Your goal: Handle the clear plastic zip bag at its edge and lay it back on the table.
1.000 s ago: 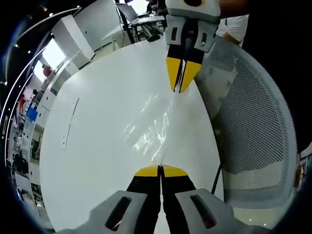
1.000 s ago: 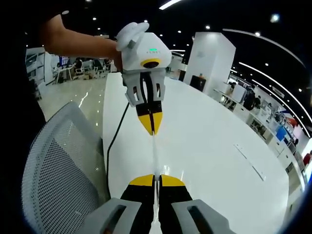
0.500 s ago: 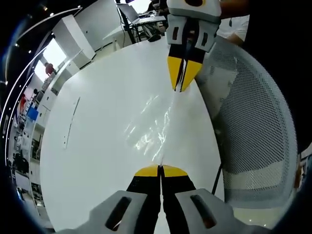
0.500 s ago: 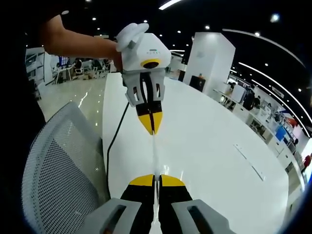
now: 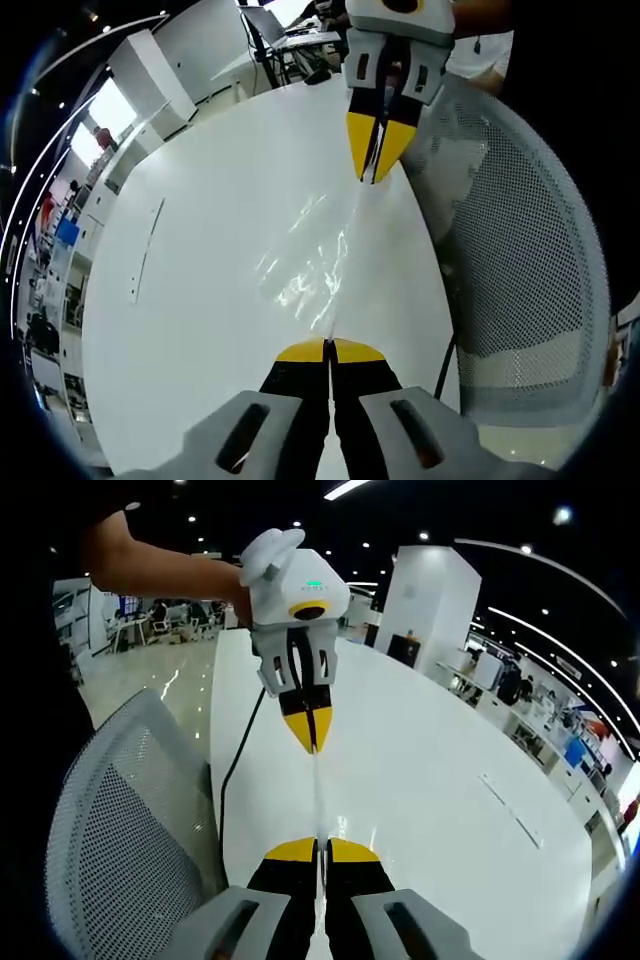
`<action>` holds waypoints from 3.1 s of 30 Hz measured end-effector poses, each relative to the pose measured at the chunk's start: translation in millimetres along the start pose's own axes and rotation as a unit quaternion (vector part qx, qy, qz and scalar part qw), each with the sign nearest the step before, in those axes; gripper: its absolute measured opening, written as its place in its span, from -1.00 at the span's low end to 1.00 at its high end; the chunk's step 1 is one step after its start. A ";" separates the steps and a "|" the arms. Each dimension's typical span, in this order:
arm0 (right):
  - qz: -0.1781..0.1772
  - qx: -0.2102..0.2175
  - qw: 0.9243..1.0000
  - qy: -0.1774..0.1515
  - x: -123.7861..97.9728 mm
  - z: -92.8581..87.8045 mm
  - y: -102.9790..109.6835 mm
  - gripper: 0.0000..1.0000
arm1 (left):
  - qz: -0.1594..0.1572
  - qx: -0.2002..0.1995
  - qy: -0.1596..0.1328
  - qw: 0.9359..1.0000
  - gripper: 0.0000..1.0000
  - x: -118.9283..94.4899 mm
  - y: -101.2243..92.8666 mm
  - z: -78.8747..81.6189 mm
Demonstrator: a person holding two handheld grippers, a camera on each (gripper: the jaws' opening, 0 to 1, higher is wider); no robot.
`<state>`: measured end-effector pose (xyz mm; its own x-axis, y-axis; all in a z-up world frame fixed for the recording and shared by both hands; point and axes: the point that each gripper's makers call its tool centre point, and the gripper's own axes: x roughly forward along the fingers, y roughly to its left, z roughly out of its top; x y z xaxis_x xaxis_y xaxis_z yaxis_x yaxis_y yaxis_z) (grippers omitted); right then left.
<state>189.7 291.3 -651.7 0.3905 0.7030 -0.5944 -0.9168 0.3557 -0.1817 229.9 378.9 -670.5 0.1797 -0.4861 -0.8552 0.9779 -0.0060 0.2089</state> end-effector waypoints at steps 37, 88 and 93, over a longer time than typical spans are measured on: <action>-0.003 0.004 1.000 0.000 -1.9 -1.9 0.1 -1.00 | 0.000 -0.001 0.004 1.000 -1.00 -0.7 1.7 -4.2; -0.005 0.013 1.000 -0.002 -4.1 -4.1 1.7 -1.00 | -0.001 -0.003 0.006 1.000 -1.00 -1.3 4.0 -6.5; -0.006 0.013 1.000 -0.002 -4.9 -3.9 1.5 -1.00 | -0.001 -0.003 0.005 1.000 -1.00 -1.6 4.6 -5.8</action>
<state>186.1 286.0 -652.1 0.4016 0.7014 -0.5889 -0.9097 0.3795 -0.1684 234.8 384.8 -671.0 0.1786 -0.4766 -0.8608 0.9790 -0.0011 0.2037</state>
